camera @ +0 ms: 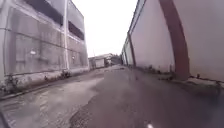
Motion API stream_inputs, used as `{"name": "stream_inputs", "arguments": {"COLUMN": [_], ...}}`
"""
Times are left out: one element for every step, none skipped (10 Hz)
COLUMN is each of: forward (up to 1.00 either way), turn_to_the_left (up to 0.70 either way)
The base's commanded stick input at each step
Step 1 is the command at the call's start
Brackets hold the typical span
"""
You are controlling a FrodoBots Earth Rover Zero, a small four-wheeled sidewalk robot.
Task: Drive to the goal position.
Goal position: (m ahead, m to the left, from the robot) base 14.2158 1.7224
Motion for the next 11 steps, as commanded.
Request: {"name": "stream_inputs", "arguments": {"forward": [0.85, 0.85, 0.85, 0.85, 0.85, 0.85, 0.85, 0.85, 0.85, 0.85, 0.85], "turn_to_the_left": [0.00, 0.00, 0.00, 0.00, 0.00, 0.00, 0.00, 0.00, 0.00, 0.00, 0.00]}}
